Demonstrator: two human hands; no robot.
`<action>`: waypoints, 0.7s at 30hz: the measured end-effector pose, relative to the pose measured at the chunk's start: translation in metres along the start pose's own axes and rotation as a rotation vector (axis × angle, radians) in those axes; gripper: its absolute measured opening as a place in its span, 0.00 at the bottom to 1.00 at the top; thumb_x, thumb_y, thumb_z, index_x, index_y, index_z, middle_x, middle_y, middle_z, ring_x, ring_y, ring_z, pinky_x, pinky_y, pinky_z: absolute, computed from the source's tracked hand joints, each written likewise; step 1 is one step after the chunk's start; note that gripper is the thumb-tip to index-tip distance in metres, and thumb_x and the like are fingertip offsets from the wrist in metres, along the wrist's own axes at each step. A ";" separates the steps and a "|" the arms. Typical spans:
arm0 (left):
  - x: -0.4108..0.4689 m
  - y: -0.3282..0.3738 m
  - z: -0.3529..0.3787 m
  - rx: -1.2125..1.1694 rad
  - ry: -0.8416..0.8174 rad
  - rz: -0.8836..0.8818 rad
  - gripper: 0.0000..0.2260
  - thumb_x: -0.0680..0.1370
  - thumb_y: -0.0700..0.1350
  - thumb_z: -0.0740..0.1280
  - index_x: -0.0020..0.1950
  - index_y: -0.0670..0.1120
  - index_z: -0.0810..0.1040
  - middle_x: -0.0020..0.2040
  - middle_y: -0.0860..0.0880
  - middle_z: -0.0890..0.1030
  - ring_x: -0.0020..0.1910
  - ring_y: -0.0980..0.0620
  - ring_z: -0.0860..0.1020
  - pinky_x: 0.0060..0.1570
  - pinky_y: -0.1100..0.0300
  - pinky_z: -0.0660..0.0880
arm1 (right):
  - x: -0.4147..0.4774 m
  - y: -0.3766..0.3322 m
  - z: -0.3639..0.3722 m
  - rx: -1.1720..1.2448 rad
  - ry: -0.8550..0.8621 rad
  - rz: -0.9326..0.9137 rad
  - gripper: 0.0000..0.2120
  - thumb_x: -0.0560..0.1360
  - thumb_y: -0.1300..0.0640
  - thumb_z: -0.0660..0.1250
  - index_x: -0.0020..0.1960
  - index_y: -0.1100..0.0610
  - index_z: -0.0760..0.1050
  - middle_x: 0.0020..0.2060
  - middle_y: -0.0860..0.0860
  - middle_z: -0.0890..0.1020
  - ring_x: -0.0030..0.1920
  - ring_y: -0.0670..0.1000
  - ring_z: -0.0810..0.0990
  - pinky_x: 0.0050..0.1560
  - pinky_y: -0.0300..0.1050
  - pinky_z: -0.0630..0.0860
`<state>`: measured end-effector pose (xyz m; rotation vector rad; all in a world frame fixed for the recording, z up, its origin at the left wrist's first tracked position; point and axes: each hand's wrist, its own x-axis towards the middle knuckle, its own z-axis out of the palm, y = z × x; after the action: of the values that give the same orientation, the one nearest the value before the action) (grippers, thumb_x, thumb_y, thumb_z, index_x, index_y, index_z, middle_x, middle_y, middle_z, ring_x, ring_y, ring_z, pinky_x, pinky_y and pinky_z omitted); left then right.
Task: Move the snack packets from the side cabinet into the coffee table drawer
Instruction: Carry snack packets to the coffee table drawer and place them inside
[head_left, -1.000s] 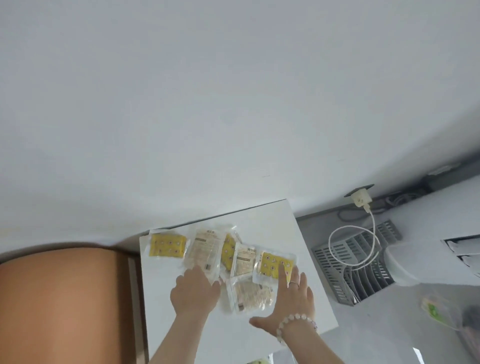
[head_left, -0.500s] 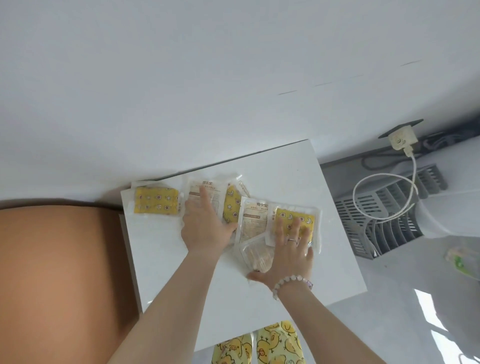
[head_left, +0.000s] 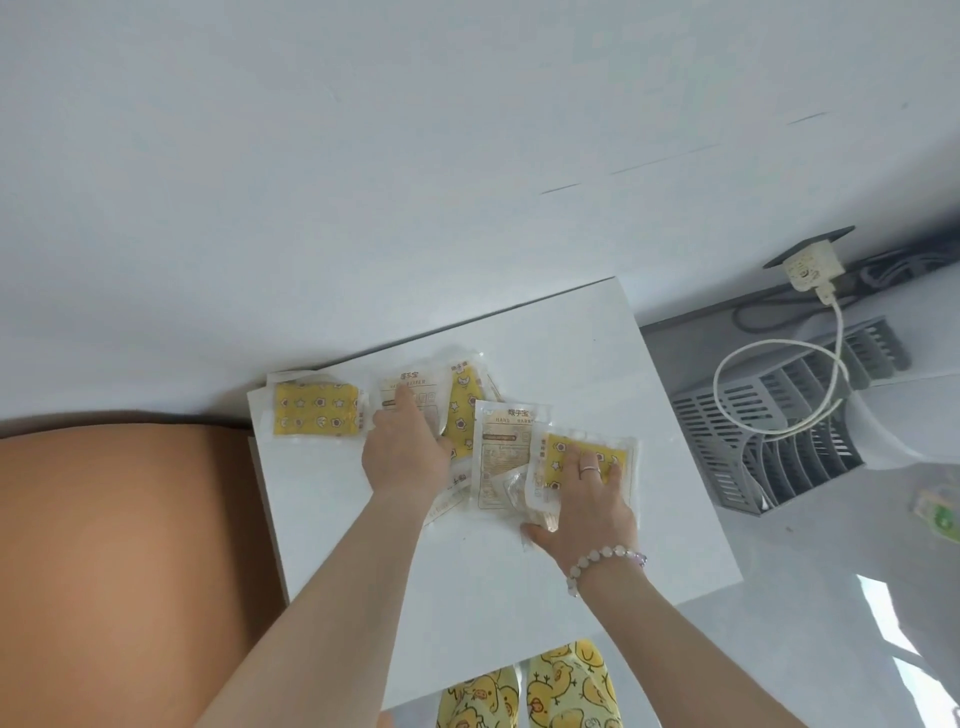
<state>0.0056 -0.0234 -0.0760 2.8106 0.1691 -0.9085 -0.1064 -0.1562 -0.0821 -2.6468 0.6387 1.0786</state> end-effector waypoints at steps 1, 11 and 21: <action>0.000 0.001 0.001 0.008 0.008 0.002 0.31 0.76 0.48 0.67 0.75 0.44 0.57 0.59 0.41 0.74 0.56 0.42 0.76 0.46 0.54 0.73 | 0.001 -0.001 -0.001 0.009 -0.005 -0.004 0.49 0.72 0.35 0.64 0.77 0.60 0.40 0.73 0.53 0.56 0.75 0.61 0.50 0.65 0.45 0.72; 0.006 0.004 0.002 0.173 0.077 0.050 0.20 0.78 0.42 0.63 0.68 0.40 0.62 0.54 0.40 0.76 0.52 0.42 0.77 0.39 0.57 0.68 | 0.009 -0.008 -0.003 -0.008 -0.014 0.074 0.35 0.75 0.61 0.64 0.75 0.63 0.49 0.70 0.58 0.61 0.71 0.65 0.61 0.57 0.45 0.77; 0.002 -0.005 0.005 0.239 0.116 0.100 0.16 0.78 0.37 0.60 0.66 0.43 0.64 0.48 0.43 0.76 0.45 0.44 0.77 0.35 0.58 0.67 | 0.018 0.006 0.020 -0.211 0.233 0.026 0.27 0.44 0.65 0.82 0.42 0.64 0.82 0.35 0.58 0.81 0.33 0.64 0.83 0.26 0.46 0.80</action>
<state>0.0038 -0.0192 -0.0816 3.0609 -0.0702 -0.7918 -0.1102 -0.1602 -0.1097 -2.9849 0.6347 0.8957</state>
